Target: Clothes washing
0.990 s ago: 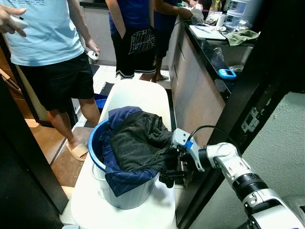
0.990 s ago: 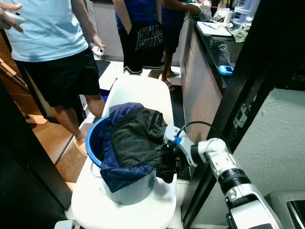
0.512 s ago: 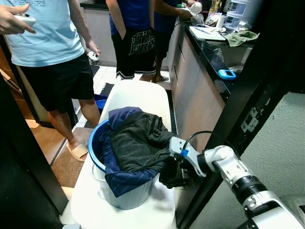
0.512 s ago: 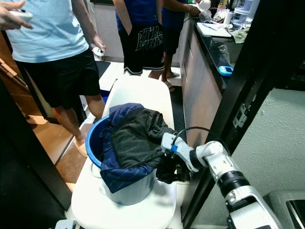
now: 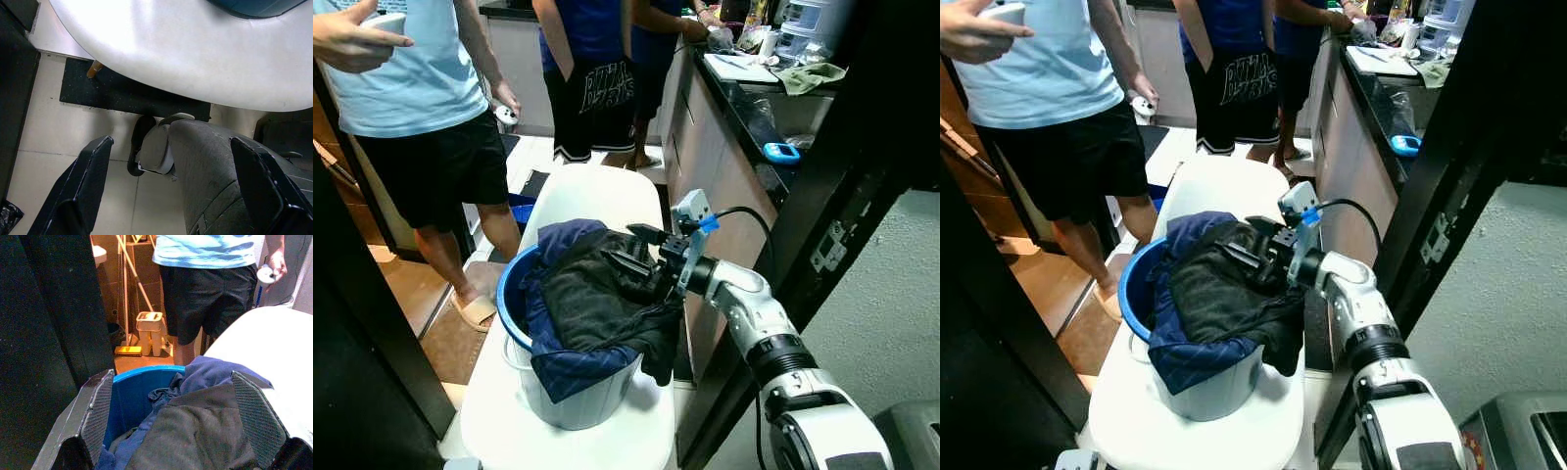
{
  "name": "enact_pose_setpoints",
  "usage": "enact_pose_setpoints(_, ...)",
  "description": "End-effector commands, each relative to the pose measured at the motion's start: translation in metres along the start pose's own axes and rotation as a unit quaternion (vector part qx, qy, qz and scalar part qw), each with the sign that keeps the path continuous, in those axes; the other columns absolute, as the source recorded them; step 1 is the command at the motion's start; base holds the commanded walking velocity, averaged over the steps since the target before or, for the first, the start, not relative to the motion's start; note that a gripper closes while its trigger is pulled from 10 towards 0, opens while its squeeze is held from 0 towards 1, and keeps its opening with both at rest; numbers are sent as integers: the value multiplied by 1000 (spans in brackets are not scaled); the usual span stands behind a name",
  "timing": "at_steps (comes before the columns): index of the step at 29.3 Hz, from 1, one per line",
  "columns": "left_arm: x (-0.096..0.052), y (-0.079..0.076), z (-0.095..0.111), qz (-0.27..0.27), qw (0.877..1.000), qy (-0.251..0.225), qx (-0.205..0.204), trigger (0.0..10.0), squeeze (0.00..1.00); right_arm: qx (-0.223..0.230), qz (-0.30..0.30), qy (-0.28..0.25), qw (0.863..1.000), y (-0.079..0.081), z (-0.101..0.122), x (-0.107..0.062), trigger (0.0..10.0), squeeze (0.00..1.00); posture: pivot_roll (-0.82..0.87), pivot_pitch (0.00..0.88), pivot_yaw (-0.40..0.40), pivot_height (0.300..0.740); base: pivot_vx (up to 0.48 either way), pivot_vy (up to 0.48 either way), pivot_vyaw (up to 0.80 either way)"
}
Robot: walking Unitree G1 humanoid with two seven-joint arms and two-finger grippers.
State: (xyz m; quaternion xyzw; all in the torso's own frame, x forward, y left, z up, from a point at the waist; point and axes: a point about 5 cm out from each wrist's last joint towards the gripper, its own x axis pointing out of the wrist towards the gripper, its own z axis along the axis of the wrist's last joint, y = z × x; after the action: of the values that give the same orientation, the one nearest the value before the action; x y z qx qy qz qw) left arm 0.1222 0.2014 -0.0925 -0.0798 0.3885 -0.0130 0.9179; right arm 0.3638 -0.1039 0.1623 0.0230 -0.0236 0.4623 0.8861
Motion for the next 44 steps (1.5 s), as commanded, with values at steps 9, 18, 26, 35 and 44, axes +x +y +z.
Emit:
enact_pose_setpoints(9,-2,-6,-11,-18,1000,25,0,10000,0,-2,79,48,996,11,-20,-13,10000,0,206,0,-78,740,0,0,0)
enact_pose_setpoints(18,-1,-8,-9,-27,999,23,6,10000,0,-40,-53,89,994,-20,-21,-25,10000,0,201,0,-78,740,0,0,0)
enact_pose_setpoints(26,0,-11,-7,-30,999,15,7,10000,0,-56,-132,155,977,-37,-29,-41,10000,0,200,0,-77,740,0,0,0)
enact_pose_setpoints(35,1,-12,-5,-35,999,10,9,10000,0,-74,-87,238,965,-26,-53,-43,10000,0,198,0,-79,740,0,0,0)
enact_pose_setpoints(44,1,-13,-4,-38,999,5,8,10000,0,-62,-93,319,941,-23,-74,-51,10000,0,195,0,-81,740,0,0,0)
